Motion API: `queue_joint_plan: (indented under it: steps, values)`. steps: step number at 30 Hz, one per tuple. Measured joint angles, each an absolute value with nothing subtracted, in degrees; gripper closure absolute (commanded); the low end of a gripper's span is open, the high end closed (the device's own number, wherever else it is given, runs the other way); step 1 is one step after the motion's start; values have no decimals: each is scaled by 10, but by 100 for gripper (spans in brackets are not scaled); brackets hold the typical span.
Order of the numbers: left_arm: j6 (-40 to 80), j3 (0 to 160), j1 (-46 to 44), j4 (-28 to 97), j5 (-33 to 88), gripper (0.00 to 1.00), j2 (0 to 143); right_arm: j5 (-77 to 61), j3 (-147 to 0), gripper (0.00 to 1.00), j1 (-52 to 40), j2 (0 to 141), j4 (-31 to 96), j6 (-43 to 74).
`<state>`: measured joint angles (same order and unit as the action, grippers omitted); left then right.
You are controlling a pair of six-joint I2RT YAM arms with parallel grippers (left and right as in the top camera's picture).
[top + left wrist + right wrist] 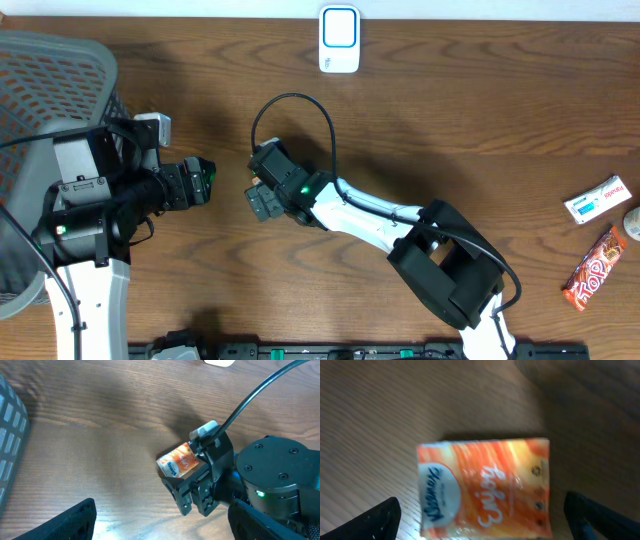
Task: Scan the item barcode
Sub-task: 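Close the right gripper on the orange tissue box, then carry the tissue box rightward and set it down on the table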
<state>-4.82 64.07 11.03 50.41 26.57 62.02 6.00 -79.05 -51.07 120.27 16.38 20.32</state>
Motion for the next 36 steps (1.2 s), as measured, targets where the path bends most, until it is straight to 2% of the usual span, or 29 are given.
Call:
queue_joint_plan:
  steps: [2, 5, 10, 13, 15, 18, 19, 20, 29, 36]
  values:
    - [-48, 641, 110, 504, 266, 15, 620, 59, -790, 4, -511, 1203, 160, 203]
    - [-48, 641, 110, 504, 266, 15, 620, 58, -790, 13, -511, 1203, 160, 203]
    - [-48, 641, 110, 504, 266, 15, 620, 58, -790, 15, -510, 1208, 161, 201]
    - [-48, 641, 110, 504, 266, 15, 620, 64, -791, 20, -510, 1221, 159, 198]
    - [-48, 641, 110, 504, 266, 15, 620, 65, -792, 27, -509, 1221, 163, 196]
    - [-48, 641, 110, 504, 266, 15, 620, 69, -794, 42, -509, 1221, 171, 200]
    - [-48, 641, 110, 504, 266, 15, 620, 69, -795, 52, -509, 1221, 174, 203]
    - [-48, 641, 110, 504, 266, 15, 620, 70, -796, 55, -508, 1221, 180, 211]
    - [-48, 641, 110, 504, 266, 15, 686, 22, -805, 53, -464, 1194, 324, 258]
    - [-48, 641, 110, 504, 266, 15, 736, 19, -799, 56, -401, 1145, 477, 261]
